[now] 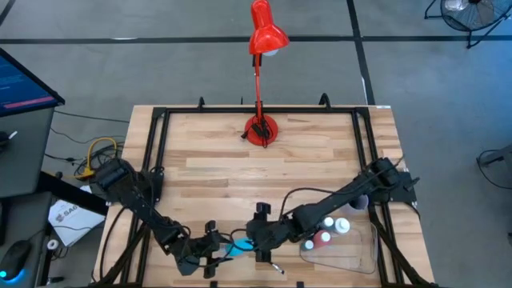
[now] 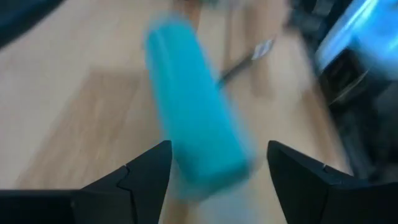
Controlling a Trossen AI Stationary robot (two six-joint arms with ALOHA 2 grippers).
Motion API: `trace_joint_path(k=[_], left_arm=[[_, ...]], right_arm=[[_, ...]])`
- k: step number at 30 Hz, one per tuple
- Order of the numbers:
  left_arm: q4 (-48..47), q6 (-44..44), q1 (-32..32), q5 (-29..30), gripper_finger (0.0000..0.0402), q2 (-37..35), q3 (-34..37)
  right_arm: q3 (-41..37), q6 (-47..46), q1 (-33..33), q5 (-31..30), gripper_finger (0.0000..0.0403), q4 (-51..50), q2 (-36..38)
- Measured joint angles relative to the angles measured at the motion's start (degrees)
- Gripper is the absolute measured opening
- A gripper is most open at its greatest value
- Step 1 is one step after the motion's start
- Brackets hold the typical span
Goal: Pick & Place Paint Supplies
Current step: Put the light blue paint bottle into the transparent bin
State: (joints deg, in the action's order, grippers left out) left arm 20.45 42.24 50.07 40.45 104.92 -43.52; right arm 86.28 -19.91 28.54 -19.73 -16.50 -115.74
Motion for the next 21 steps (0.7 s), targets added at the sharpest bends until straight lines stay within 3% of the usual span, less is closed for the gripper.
trace_joint_path(k=[7, 21], left_arm=[[2.35, 0.55, -0.2, 0.85, 0.0237, 4.05, 0.19], [1.95, -2.46, -4.03, 3.52, 0.0237, 4.27, 0.19]], right_arm=[[-0.16, 4.9, 2.27, -0.27, 0.0238, 1.98, -2.56], [0.04, 9.6, 1.71, 2.48, 0.0238, -0.4, -9.13]])
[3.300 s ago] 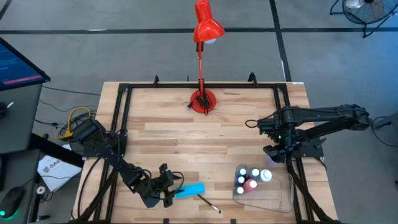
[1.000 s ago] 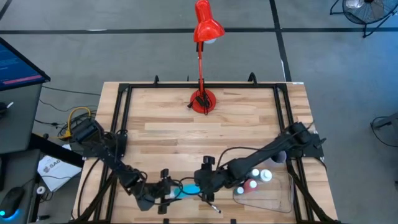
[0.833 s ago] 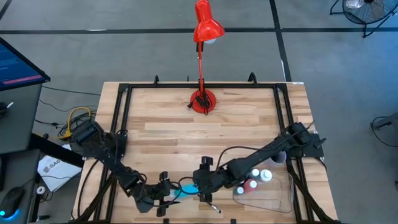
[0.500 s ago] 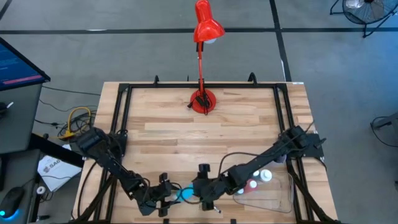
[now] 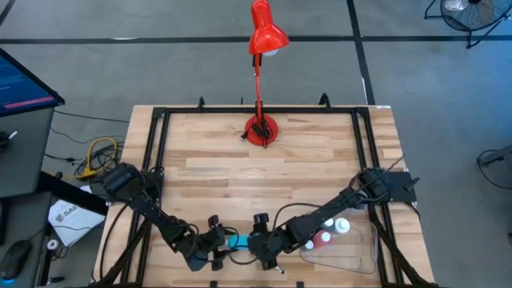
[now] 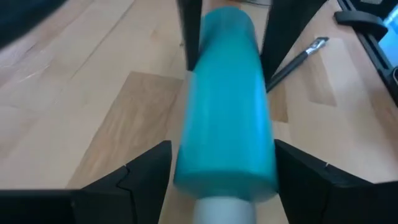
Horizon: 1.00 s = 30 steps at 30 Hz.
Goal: Pick & Place Paint Supplies
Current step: Put the light blue paint bottle into the transparent bin
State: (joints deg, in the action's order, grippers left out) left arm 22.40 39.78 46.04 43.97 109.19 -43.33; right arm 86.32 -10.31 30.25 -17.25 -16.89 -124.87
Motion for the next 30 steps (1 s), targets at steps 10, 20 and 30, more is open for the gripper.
trace_joint_path(k=[10, 20, 30], left_arm=[[-0.45, -2.72, -0.53, -0.84, 0.0237, -0.65, 0.04], [-0.4, -4.81, 3.29, 0.66, 0.0237, -6.41, 0.02], [-0.59, -0.34, 9.0, 6.36, 0.0237, -6.71, 0.02]], right_arm=[[-0.14, -3.67, -0.49, 1.4, 0.0261, -1.16, -1.18], [-0.15, -11.8, -2.03, 1.72, 0.0295, -2.14, -1.19], [-0.15, -14.68, -2.9, 2.16, 0.025, -1.09, -1.16]])
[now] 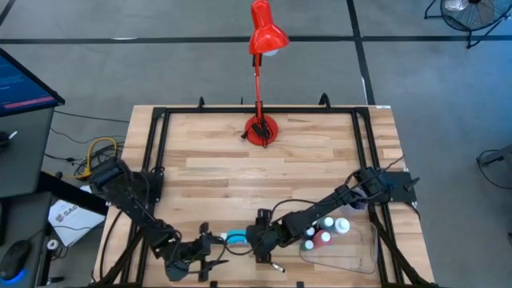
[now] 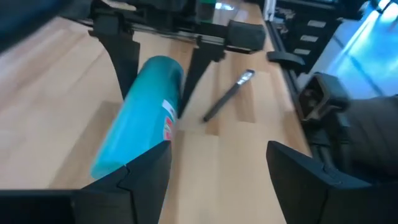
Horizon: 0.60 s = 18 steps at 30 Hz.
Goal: Pick & Place Paint Supplies
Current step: Put the light blue paint bottle into the transparent bin
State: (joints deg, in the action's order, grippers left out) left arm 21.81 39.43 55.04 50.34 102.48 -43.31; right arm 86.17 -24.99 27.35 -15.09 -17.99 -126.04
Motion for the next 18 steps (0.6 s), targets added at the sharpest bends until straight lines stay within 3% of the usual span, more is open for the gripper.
trace_joint_path(k=[7, 10, 18], left_arm=[[-0.38, 5.68, 6.19, 7.56, 0.0237, 0.0, 0.0], [-0.4, 6.08, 8.15, 9.7, 0.0237, 0.0, 0.0], [-0.95, 7.27, 6.44, -4.36, 0.0237, 0.0, 0.0]], right_arm=[[0.0, -0.6, 0.0, 0.04, 0.0175, 1.62, 0.0], [0.0, -1.54, -0.04, 0.03, 0.0168, 2.18, 0.0], [0.0, -3.31, -0.14, -1.18, 0.0185, 4.27, 0.83]])
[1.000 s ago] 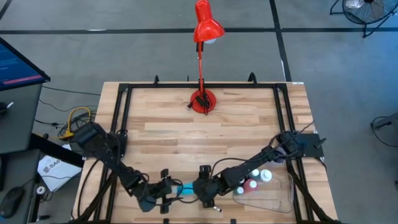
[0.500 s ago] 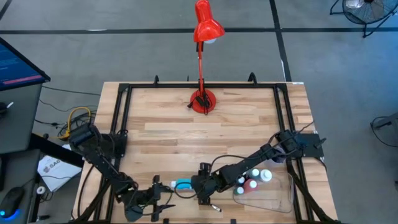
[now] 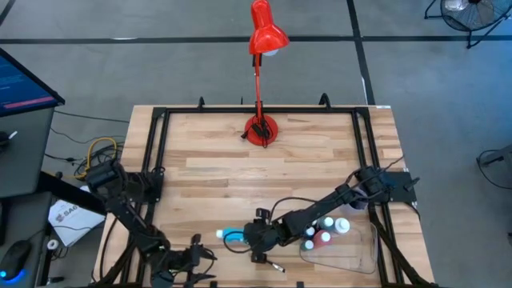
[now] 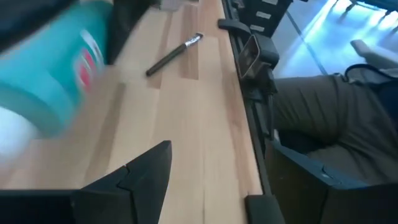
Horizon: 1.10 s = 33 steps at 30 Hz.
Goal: Pick & Place Paint Supplies
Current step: Put the light blue paint bottle into the transparent bin
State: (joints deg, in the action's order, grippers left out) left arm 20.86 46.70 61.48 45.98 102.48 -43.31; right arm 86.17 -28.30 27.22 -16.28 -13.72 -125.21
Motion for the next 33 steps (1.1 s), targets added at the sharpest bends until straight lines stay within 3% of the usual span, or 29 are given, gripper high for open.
trace_joint_path(k=[7, 10, 14, 19, 23, 29, 33], left_arm=[[0.26, 3.41, -0.85, -1.83, 0.0237, 0.33, 0.0], [0.32, 4.8, -0.78, 0.87, 0.0233, 2.29, 0.0], [2.6, 6.31, -0.42, 13.42, 0.021, 9.15, 0.0], [18.42, 5.83, -0.04, 35.0, 0.0178, 22.22, -0.14], [23.57, 3.27, -0.45, 43.96, 0.0163, 25.41, -1.84], [23.87, -9.35, -1.14, 42.92, 0.0155, 18.97, -3.31], [23.96, -21.64, -3.26, 35.32, 0.0154, 11.66, -3.32]], right_arm=[[0.15, 3.1, 0.84, -3.76, 0.0164, 2.86, 4.36], [0.11, 4.31, 1.15, -4.71, 0.0164, 3.03, 6.58], [0.1, 6.21, 2.09, -6.67, 0.0164, 3.89, 9.46], [0.11, 7.51, 3.88, -9.24, 0.0172, 3.96, 12.42], [0.11, 8.03, 4.98, -9.47, 0.0165, 4.1, 13.52], [0.11, 9.38, 5.78, -9.77, 0.0165, 6.2, 13.95], [0.11, 9.87, 5.78, -9.77, 0.017, 6.3, 13.95]])
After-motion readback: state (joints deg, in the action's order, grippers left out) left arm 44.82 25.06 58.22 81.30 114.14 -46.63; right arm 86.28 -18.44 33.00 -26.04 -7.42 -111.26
